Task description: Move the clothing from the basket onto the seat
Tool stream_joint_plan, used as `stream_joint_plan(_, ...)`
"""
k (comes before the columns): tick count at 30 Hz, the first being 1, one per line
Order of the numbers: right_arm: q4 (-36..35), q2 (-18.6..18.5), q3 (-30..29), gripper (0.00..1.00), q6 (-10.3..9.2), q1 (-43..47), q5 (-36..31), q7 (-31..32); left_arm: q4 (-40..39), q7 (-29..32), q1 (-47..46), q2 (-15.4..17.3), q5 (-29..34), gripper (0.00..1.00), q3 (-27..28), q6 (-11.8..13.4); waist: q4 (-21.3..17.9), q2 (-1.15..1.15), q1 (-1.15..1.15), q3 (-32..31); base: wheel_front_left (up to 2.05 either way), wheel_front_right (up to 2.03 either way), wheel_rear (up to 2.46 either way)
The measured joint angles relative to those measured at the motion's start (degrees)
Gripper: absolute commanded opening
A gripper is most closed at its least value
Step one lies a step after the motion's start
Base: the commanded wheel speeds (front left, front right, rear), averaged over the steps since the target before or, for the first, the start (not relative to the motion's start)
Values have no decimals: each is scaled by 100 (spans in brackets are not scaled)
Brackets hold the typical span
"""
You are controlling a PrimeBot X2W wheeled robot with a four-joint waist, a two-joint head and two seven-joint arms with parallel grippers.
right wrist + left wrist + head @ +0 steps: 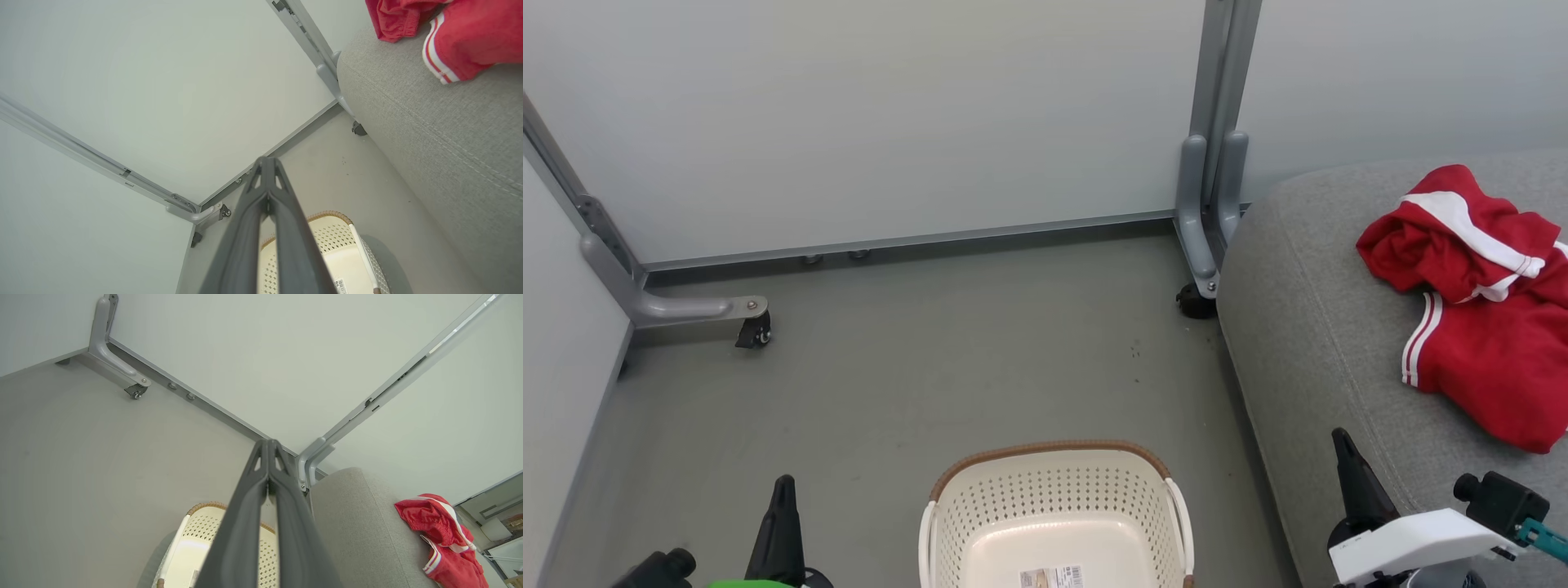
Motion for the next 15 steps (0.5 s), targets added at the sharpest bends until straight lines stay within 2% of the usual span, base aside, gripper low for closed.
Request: stream_joint_plan(15, 67, 5, -176, 0, -3, -229, 1071, 255, 133, 252, -304, 15, -1124, 0, 148, -94, 22, 0, 0, 91, 0, 0, 0)
